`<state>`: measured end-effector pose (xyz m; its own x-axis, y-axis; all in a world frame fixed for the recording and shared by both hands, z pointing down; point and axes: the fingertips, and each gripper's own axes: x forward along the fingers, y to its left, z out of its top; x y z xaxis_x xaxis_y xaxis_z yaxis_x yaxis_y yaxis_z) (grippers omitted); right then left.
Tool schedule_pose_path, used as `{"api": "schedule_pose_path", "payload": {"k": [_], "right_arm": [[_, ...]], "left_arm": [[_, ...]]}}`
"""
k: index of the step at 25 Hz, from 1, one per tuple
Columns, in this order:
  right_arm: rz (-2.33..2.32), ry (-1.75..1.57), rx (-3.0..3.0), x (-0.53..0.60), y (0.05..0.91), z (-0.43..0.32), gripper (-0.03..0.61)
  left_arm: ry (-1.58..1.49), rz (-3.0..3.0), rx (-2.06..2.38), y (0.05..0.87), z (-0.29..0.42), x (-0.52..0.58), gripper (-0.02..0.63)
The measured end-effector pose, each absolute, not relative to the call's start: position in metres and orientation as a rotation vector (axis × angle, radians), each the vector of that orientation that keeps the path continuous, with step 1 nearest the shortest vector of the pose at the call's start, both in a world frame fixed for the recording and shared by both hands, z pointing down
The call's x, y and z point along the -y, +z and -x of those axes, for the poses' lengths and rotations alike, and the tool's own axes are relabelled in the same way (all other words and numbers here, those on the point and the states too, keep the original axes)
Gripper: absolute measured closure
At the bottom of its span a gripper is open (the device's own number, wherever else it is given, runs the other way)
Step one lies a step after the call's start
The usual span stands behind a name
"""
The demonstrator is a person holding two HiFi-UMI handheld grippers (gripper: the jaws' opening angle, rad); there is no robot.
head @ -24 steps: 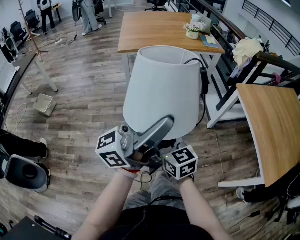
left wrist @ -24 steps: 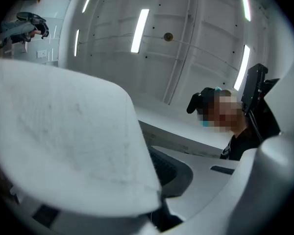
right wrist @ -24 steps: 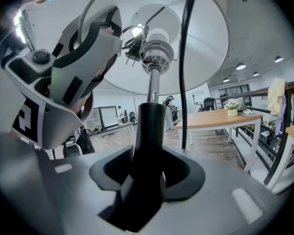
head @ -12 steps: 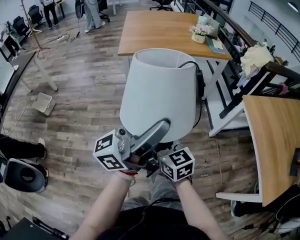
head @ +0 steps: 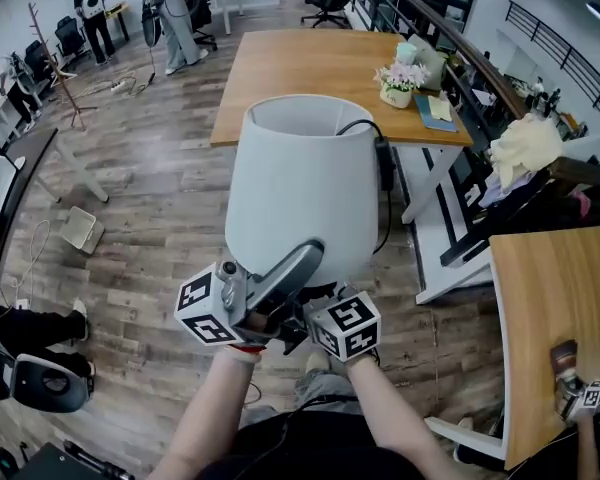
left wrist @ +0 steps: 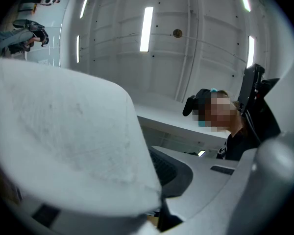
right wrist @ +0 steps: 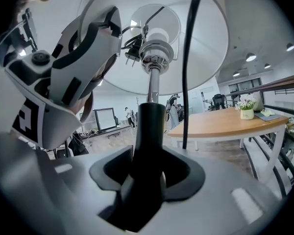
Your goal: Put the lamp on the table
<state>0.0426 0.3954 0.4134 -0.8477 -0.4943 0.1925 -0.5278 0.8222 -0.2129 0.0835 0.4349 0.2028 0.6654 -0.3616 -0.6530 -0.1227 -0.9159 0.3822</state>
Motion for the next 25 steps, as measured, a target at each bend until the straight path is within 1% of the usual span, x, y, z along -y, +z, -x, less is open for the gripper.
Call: {"api": "schedule_pose_path", "payload": {"k": [8,17,25], "right_arm": [[-0.781,0.404,2.865,-0.328,0.424,-0.062,0.391],[-0.776,0.412,2.847,-0.283,0.426,-0.061,0.390],[-0.869,0.412,2.830,-0.203,0.427,-0.050,0.391]], "left_arm": [[-1.117,-2.567,0.412,0.212,-0.102,-0.364,0.597],[-1.142,-2.542,0.412,0.213,-0.095,-0.316,0.597],[-1.116,-2.546,0.323,0.215,-0.083,-0.240,0.597]]}}
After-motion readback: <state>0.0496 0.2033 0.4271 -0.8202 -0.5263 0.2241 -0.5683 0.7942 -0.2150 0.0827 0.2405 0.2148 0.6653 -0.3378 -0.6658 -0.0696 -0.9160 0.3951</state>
